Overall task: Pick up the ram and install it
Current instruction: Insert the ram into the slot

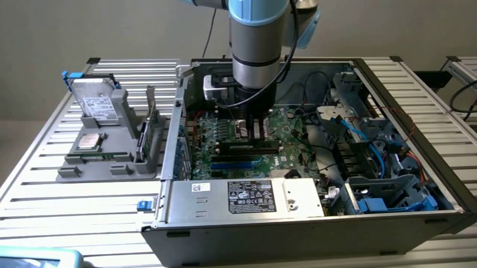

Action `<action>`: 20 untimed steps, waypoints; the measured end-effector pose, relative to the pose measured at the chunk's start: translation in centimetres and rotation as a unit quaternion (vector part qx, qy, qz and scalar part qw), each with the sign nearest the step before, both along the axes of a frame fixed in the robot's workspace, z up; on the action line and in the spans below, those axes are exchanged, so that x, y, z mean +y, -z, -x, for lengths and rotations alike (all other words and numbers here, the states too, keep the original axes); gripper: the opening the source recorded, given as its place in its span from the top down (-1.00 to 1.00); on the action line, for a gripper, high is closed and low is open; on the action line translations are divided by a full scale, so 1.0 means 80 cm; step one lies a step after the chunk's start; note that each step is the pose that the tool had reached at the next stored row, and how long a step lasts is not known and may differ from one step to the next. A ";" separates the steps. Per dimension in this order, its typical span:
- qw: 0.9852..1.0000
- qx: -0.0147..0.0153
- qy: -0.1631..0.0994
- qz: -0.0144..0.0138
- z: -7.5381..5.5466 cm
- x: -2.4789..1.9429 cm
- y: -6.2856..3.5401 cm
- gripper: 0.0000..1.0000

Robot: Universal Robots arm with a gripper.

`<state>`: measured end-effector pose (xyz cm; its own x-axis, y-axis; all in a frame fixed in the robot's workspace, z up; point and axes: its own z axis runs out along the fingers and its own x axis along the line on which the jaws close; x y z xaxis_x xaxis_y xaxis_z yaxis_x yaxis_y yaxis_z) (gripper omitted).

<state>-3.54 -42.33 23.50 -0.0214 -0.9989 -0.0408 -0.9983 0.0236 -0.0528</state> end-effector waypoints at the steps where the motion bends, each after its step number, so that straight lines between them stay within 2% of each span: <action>1: 1.000 0.000 0.000 0.000 0.000 0.0000 0.000 0.76; 20: 1.000 0.000 -0.003 -0.001 0.000 0.0002 0.003 0.76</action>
<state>-3.54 -42.32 23.23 -0.0154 -0.9990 -0.0431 -0.9984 0.0176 -0.0529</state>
